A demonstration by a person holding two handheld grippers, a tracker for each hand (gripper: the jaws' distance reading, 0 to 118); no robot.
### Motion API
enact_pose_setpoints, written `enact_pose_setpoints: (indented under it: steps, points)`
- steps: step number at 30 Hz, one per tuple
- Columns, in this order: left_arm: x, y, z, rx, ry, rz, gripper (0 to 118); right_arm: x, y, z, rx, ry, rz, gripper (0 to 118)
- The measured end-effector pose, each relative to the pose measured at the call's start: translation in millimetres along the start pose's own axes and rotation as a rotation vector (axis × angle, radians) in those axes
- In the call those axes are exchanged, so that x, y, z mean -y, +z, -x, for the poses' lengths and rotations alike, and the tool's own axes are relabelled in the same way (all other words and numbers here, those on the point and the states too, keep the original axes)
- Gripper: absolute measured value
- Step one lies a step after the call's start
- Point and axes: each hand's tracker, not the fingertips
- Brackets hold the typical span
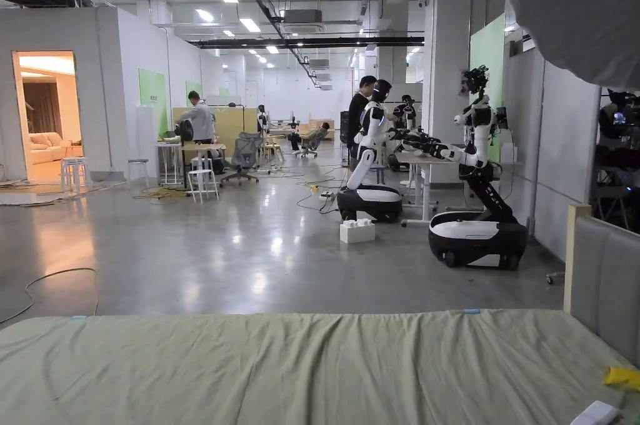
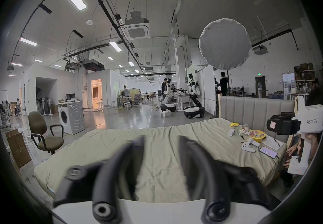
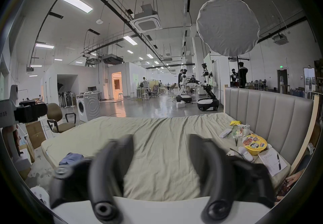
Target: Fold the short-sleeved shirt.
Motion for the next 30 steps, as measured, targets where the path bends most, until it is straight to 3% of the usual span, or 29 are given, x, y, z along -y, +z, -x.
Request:
enact_pose_setpoints:
  steps: [1,3,5,7,8,9,30]
  points:
    - [-0.7,-1.2,0.0,-0.002,-0.001,0.003,65,-0.9,0.8,0.6,0.002,-0.002,-0.013,81]
    - [0.9,-2.1,0.2,-0.007,-0.002,0.003,91,-3.9,1.9,0.5,0.000,0.001,-0.034,85]
    - [0.2,-3.4,1.0,-0.013,0.014,-0.003,100,-5.1,0.8,0.9,-0.001,-0.001,-0.034,93]
    - [0.2,-4.3,1.3,-0.025,0.035,-0.005,113,-5.1,-1.3,1.6,0.005,-0.002,-0.036,114]
    - [0.2,-4.6,1.4,-0.030,0.039,-0.008,118,-4.6,-1.9,1.1,0.009,-0.008,-0.035,118]
    - [0.3,-4.3,1.5,-0.030,0.039,-0.013,118,-2.8,-2.1,1.4,-0.006,-0.055,-0.045,118]
    - [1.9,-7.8,8.6,-0.098,0.069,0.008,118,2.0,-9.7,11.0,-0.016,0.044,-0.023,118]
